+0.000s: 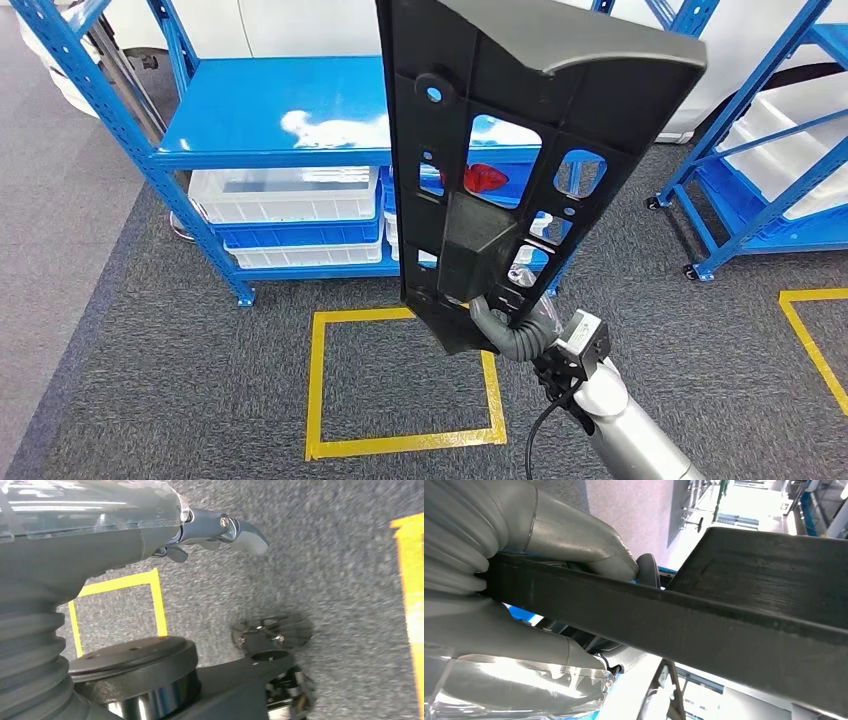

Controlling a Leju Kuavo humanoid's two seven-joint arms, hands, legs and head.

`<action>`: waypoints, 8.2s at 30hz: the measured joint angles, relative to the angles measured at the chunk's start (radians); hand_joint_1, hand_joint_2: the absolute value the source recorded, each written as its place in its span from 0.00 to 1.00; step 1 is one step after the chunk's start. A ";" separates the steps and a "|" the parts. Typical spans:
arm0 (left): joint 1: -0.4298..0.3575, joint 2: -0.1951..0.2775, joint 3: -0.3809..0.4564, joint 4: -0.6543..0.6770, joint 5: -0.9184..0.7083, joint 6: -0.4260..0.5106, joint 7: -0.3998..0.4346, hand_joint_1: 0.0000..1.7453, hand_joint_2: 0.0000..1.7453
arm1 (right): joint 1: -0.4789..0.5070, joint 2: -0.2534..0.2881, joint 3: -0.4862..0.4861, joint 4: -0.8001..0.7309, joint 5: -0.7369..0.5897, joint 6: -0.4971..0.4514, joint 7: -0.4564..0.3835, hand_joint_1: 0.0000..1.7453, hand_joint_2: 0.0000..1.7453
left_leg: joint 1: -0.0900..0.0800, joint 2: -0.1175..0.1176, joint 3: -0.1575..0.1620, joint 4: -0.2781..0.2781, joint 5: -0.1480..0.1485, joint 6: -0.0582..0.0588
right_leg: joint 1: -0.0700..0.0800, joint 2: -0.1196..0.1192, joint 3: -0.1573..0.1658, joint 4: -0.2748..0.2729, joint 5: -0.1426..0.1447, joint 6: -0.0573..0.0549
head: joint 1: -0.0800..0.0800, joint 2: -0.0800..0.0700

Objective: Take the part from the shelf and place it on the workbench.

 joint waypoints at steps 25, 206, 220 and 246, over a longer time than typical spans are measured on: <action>0.008 -0.001 -0.001 0.000 -0.006 -0.012 -0.026 0.00 1.00 | 0.018 0.000 -0.030 -0.018 -0.039 0.027 -0.003 0.95 1.00 | 0.010 0.009 0.027 0.026 -0.041 -0.022 | 0.000 -0.047 0.141 -0.278 0.096 -0.007 | 0.000 0.000; 0.014 0.003 0.007 0.000 0.067 -0.020 -0.107 0.00 1.00 | 0.275 0.052 -0.221 -0.216 0.119 0.087 0.015 0.95 1.00 | 0.010 -0.001 0.073 -0.089 0.023 -0.038 | -0.014 -0.010 0.225 -0.424 0.151 -0.016 | 0.000 0.000; 0.004 -0.003 0.026 0.000 0.107 0.047 -0.259 0.00 1.00 | 0.325 0.054 -0.253 -0.220 0.102 0.056 -0.018 0.95 1.00 | 0.021 -0.048 0.105 -0.139 0.042 -0.014 | -0.020 -0.002 0.198 -0.396 0.166 0.020 | 0.001 0.000; 0.027 0.024 0.051 0.000 0.119 -0.003 -0.170 0.00 1.00 | 0.277 0.056 -0.249 -0.197 0.116 0.075 -0.044 0.95 1.00 | 0.018 -0.013 0.226 -0.364 0.137 0.000 | -0.011 -0.008 0.163 -0.305 0.106 0.023 | 0.001 0.000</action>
